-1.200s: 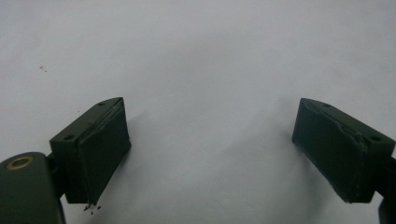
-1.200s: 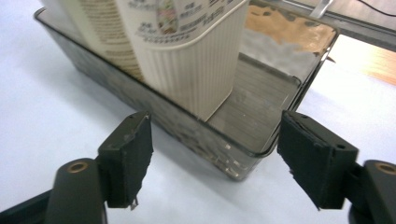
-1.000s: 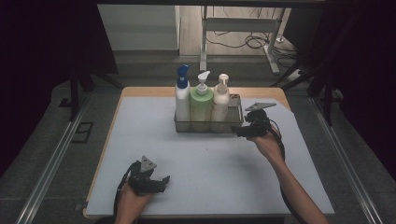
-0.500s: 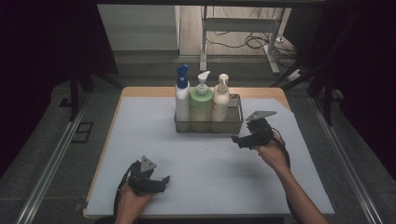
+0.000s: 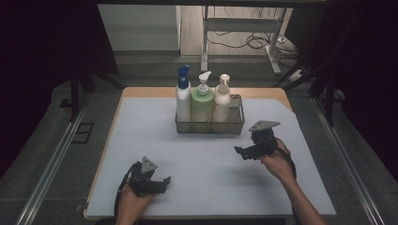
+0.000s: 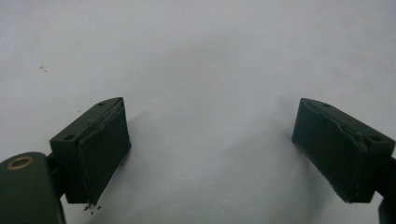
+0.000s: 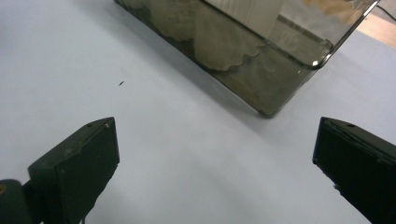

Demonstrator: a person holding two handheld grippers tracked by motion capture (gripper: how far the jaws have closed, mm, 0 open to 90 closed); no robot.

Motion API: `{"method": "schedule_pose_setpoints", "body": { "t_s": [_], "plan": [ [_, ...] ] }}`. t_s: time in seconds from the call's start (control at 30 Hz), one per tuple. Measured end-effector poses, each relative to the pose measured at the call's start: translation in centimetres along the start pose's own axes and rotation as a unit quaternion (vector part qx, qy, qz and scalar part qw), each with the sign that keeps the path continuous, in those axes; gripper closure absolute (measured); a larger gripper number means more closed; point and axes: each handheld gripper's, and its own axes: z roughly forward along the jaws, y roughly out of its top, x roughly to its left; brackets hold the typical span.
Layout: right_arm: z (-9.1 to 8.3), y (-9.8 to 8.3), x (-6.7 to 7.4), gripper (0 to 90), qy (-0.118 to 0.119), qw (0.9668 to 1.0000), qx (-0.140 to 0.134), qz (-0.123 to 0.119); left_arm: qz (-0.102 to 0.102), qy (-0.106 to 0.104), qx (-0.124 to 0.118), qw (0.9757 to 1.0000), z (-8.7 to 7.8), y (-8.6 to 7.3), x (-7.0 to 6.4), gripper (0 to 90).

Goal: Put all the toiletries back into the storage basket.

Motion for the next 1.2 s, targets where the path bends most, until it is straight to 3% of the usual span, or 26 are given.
{"method": "schedule_pose_setpoints", "body": {
  "t_s": [1.2],
  "plan": [
    [-3.0, -7.1, 1.5, 0.0, 0.0, 0.9998, 0.005, 0.017, 0.001, 0.0, 0.001, 1.0, 0.0, 0.0, 0.0, 10.7]
  ]
}}
